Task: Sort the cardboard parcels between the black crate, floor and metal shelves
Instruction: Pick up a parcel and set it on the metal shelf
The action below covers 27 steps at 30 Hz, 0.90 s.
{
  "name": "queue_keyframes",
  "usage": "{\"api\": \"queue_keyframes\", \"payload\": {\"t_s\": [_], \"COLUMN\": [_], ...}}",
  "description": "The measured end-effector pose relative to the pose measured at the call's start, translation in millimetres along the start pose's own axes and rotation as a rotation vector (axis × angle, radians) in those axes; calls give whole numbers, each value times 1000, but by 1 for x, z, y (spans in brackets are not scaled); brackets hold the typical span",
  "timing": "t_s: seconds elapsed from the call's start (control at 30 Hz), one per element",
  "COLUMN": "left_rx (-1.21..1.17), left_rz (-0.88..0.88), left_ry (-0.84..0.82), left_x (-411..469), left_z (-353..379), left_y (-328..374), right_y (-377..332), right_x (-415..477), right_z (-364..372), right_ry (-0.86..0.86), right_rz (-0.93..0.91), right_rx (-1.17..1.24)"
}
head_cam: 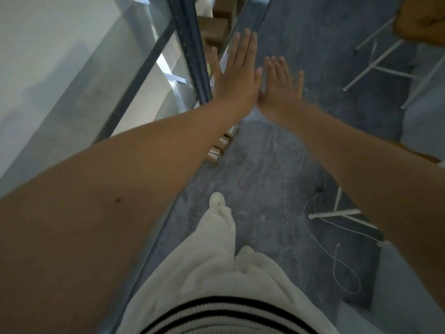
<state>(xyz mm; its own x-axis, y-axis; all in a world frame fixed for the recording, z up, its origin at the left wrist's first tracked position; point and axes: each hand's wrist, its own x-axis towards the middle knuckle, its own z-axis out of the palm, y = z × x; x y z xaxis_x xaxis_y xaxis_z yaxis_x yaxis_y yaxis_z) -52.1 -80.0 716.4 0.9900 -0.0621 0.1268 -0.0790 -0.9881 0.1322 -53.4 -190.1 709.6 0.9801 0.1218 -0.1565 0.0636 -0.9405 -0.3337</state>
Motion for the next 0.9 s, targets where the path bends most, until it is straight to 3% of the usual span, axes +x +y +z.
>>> {"api": "queue_keyframes", "payload": {"t_s": [0.4, 0.9], "left_rx": [-90, -104], "left_rz": [-26, -62], "left_ry": [-53, -170], "left_x": [129, 182], "left_z": [11, 62], "left_y": [-78, -116], "right_y": [-26, -28], "right_x": [140, 223], "right_z": [-16, -2], "right_ry": [-12, -76], "right_rz": [79, 56], "right_rx": [-64, -67]}}
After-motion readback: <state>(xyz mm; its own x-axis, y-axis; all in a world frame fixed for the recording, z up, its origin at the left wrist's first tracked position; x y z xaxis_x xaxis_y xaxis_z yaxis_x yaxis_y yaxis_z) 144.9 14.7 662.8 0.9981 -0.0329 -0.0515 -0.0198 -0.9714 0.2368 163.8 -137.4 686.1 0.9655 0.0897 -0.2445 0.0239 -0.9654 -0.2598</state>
